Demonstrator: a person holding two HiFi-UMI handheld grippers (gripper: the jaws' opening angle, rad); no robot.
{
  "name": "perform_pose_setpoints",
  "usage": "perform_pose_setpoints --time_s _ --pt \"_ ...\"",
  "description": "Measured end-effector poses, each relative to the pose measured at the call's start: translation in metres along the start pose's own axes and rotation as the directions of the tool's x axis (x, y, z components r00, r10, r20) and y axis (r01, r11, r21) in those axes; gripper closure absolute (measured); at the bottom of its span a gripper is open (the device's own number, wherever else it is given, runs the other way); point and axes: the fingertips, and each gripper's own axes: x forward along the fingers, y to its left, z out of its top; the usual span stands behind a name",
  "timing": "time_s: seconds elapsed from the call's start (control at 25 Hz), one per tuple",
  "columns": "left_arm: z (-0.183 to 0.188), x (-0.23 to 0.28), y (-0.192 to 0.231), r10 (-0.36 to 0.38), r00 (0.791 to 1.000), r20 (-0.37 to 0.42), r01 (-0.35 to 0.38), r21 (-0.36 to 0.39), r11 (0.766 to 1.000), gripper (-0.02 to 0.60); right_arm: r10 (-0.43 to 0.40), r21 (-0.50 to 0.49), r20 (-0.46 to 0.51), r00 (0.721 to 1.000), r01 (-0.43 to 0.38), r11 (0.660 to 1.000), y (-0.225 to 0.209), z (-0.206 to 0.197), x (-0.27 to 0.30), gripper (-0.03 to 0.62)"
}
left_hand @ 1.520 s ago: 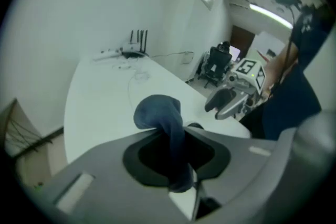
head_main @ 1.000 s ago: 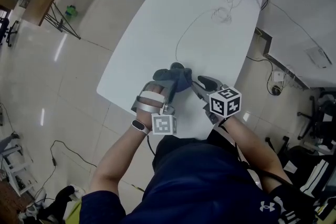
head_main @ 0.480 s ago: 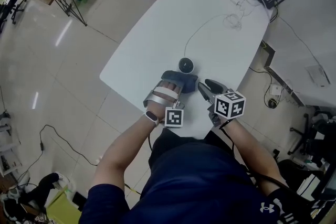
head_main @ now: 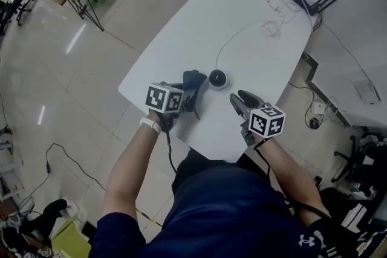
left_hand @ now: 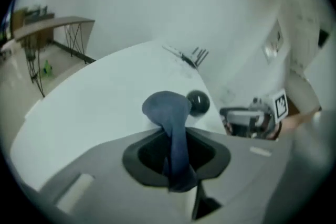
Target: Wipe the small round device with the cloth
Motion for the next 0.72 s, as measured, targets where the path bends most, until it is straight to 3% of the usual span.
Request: perform_pose_setpoints --time_s 0.04,0.12,0.24,0.32,0.4,0.52,0.56,0.6,0.64,0.72 --pt "0.016 0.001 0.006 -0.013 0.999 0.037 0.014 -0.022 1.0 0.505 0.003 0.007 0.003 1.0 -0.003 1.0 0.003 0.0 -0.001 0.437" --pt "0.043 0.009 0.018 0.012 0.999 0.052 -0.015 0.051 0.999 0.505 0.002 0.023 0.007 1.0 -0.002 1.0 0.006 -0.003 -0.006 0.437" --pt "0.065 0.034 0.018 0.007 0.999 -0.036 0.001 0.21 0.978 0.505 -0.016 0.053 0.012 1.0 0.015 0.998 0.001 -0.009 -0.015 0.437" --pt "0.067 0.048 0.011 0.005 0.992 -0.129 0.037 0.32 0.947 0.505 -0.034 0.072 0.016 0.999 0.033 0.997 -0.004 -0.012 -0.022 0.437" --pt "0.06 0.057 0.013 0.081 0.971 -0.225 0.038 0.481 0.876 0.505 -0.05 0.09 0.021 0.999 0.048 0.995 -0.01 -0.016 -0.029 0.441" --pt "0.033 0.06 0.024 0.271 0.911 -0.31 0.035 0.714 0.699 0.505 -0.061 0.119 0.028 0.998 0.057 0.991 -0.017 -0.021 -0.032 0.444" --pt "0.023 0.059 0.025 0.314 0.893 -0.323 0.04 0.751 0.659 0.505 -0.061 0.127 0.028 0.998 0.056 0.99 -0.018 -0.022 -0.031 0.445" --pt "0.013 0.058 0.023 0.341 0.879 -0.334 0.039 0.763 0.645 0.506 -0.058 0.134 0.029 0.998 0.054 0.99 -0.02 -0.023 -0.03 0.445" --pt "0.004 0.057 0.02 0.352 0.87 -0.344 0.032 0.753 0.657 0.506 -0.054 0.138 0.03 0.998 0.049 0.989 -0.02 -0.023 -0.029 0.446" --pt "-0.013 0.053 0.01 0.33 0.868 -0.371 0.009 0.676 0.736 0.508 -0.041 0.143 0.03 0.999 0.036 0.989 -0.019 -0.023 -0.026 0.447"
